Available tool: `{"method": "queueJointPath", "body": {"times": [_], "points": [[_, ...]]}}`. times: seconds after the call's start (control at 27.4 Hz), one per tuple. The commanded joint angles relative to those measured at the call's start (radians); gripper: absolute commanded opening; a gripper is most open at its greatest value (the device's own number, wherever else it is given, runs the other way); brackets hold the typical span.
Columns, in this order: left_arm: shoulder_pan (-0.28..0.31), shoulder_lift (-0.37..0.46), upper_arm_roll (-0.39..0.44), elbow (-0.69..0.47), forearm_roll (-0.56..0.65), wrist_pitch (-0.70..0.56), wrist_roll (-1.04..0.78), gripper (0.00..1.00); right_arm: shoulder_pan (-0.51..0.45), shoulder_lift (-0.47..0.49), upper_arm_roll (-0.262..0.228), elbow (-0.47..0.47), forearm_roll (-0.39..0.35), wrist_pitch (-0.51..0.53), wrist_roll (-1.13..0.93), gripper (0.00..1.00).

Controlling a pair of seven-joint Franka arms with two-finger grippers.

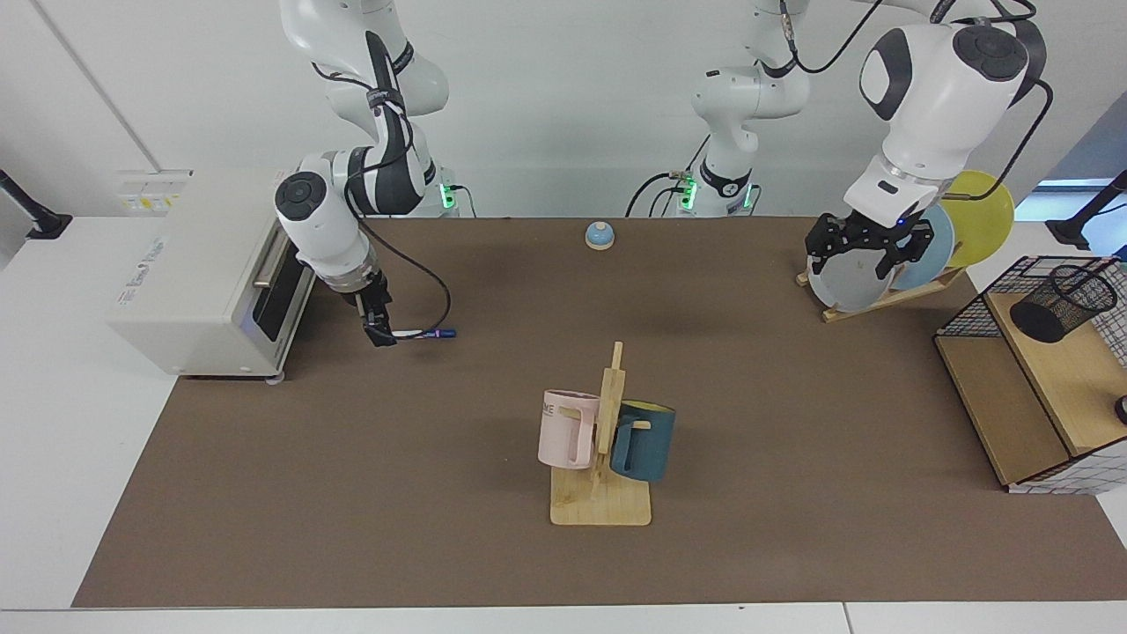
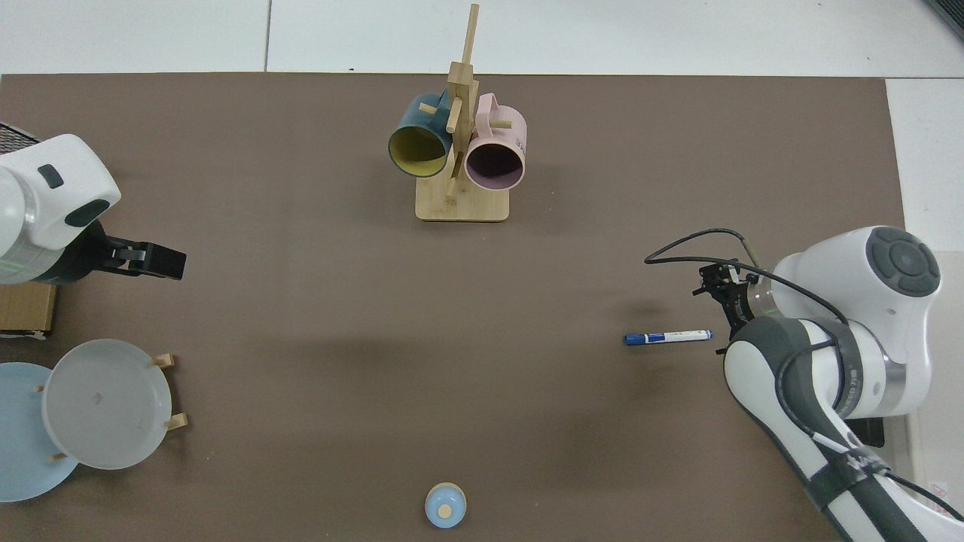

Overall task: Put markers into pen holder
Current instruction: 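Lower the right gripper and grasp the white marker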

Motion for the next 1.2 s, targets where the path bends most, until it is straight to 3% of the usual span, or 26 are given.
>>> {"method": "queueJointPath", "body": {"times": [0.0, 0.4, 0.66, 0.77, 1.02, 1.17], "points": [[-0.007, -0.038, 0.010, -0.050, -0.014, 0.021, 0.016, 1.00, -0.007, 0.005, 0.002, -0.081, 0.015, 0.106, 0.052, 1.00], [-0.005, -0.043, 0.010, -0.053, -0.014, 0.021, 0.016, 1.00, -0.016, 0.034, 0.002, -0.096, 0.015, 0.112, 0.052, 0.99], [-0.005, -0.043, 0.012, -0.053, -0.014, 0.021, 0.038, 1.00, -0.021, 0.065, 0.002, -0.095, 0.015, 0.174, 0.038, 0.95], [-0.005, -0.043, 0.012, -0.053, -0.016, 0.021, 0.039, 1.00, -0.021, 0.071, 0.002, -0.095, 0.015, 0.177, 0.035, 0.77], [-0.005, -0.043, 0.013, -0.051, -0.020, 0.015, 0.037, 1.00, -0.017, 0.063, 0.003, -0.087, 0.015, 0.148, -0.014, 0.00], [-0.003, -0.043, 0.013, -0.051, -0.022, 0.010, 0.040, 0.99, -0.012, 0.063, 0.002, -0.072, 0.014, 0.106, -0.020, 0.00]]}}
